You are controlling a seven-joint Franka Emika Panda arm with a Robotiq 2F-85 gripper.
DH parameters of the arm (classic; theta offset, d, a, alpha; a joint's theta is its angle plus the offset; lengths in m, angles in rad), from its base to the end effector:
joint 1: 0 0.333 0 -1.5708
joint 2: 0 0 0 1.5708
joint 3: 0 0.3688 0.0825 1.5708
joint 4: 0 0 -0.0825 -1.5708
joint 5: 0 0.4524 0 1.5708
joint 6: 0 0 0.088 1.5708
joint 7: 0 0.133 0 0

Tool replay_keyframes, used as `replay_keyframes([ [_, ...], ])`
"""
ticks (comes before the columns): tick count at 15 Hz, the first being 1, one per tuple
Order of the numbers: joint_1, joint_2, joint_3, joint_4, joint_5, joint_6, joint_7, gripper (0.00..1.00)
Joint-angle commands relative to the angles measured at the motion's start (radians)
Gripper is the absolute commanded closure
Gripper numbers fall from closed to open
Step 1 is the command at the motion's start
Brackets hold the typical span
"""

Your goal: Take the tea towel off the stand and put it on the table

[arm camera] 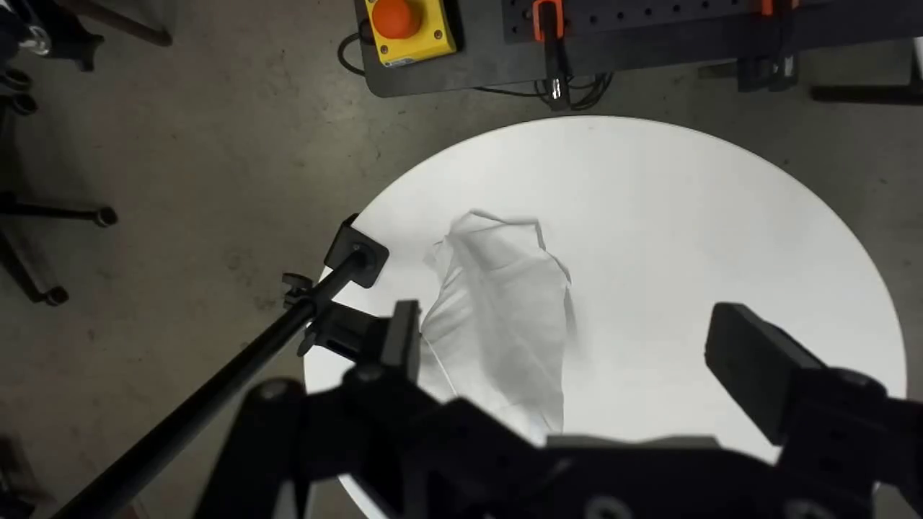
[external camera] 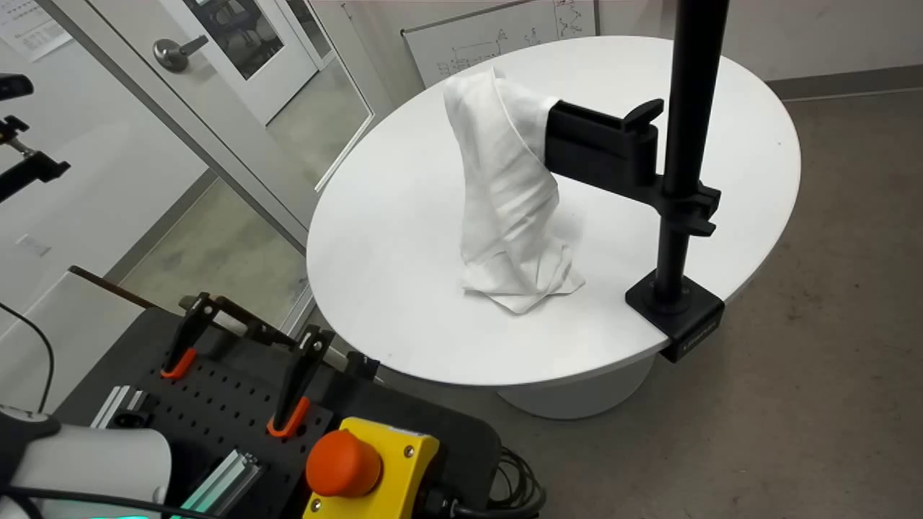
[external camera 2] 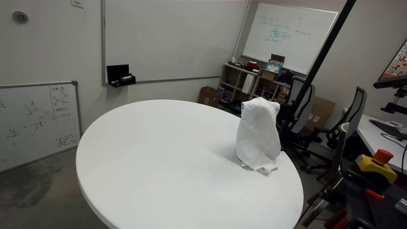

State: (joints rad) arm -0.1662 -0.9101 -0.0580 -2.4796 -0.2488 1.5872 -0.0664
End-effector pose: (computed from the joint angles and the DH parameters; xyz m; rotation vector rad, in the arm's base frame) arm 0.2874 -0.1034 0.5782 2.9315 -0.1964 -0.0154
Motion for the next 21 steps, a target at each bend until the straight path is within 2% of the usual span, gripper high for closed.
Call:
replay_keyframes([
  [1,0.027,0.0,-0.016,0.004,-0.013,-0.007,0.016,0.0],
  [4,0.01,0.028,-0.019,0.016,-0.02,0.012,0.051,0.0],
  [7,-0.024,0.089,-0.058,0.048,-0.026,0.057,0.103,0.0],
  [13,-0.044,0.242,-0.131,0.068,-0.068,0.206,0.071,0.0],
  [21,-0.065,0.551,-0.147,0.143,-0.078,0.424,0.086,0.0],
])
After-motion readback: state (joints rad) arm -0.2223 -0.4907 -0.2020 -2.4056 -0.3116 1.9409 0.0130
